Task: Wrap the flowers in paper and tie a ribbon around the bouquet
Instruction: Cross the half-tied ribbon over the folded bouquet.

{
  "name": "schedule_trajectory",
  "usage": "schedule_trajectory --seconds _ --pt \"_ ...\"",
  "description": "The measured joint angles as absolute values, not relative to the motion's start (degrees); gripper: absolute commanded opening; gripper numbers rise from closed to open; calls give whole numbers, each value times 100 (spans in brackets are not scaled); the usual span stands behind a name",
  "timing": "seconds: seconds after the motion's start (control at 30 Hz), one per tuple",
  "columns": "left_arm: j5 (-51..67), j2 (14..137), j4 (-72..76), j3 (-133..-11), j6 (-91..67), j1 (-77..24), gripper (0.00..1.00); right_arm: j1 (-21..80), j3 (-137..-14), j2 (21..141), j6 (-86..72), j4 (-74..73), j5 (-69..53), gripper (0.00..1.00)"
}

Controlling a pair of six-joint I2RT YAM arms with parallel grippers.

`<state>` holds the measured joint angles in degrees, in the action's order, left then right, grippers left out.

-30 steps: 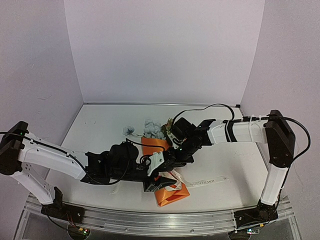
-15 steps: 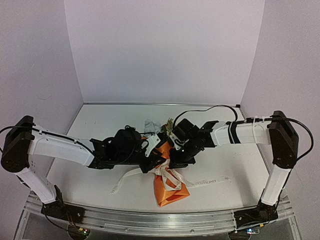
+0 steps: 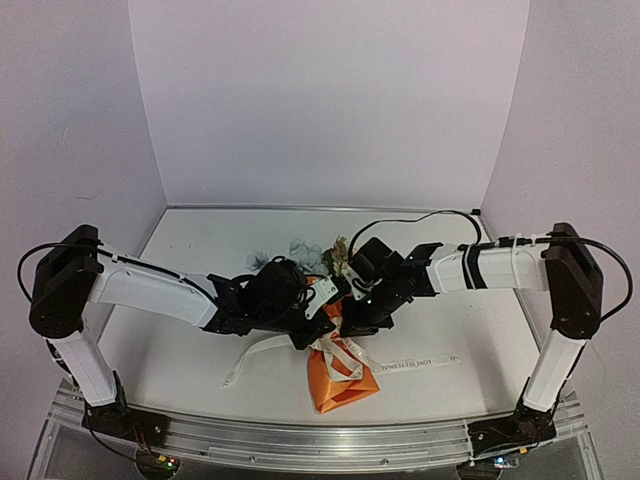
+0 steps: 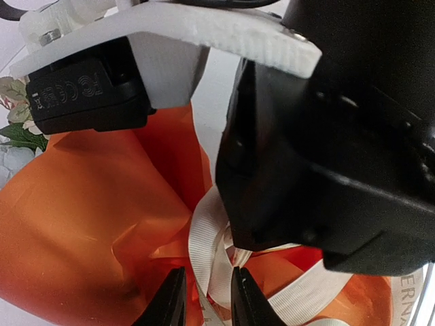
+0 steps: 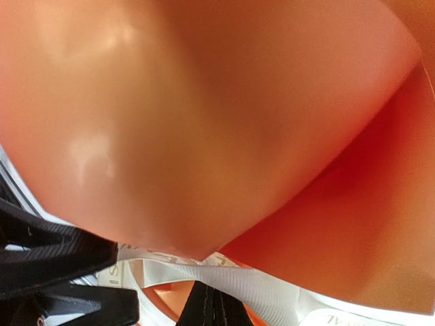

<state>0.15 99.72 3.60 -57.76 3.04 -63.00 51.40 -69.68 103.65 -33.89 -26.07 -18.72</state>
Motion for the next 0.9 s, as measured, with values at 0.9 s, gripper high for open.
schedule_trajectory --seconds 0.9 --pt "254 9843 323 -5805 451 -6300 0 5140 -6915 10359 -3393 -2450 -1802 0"
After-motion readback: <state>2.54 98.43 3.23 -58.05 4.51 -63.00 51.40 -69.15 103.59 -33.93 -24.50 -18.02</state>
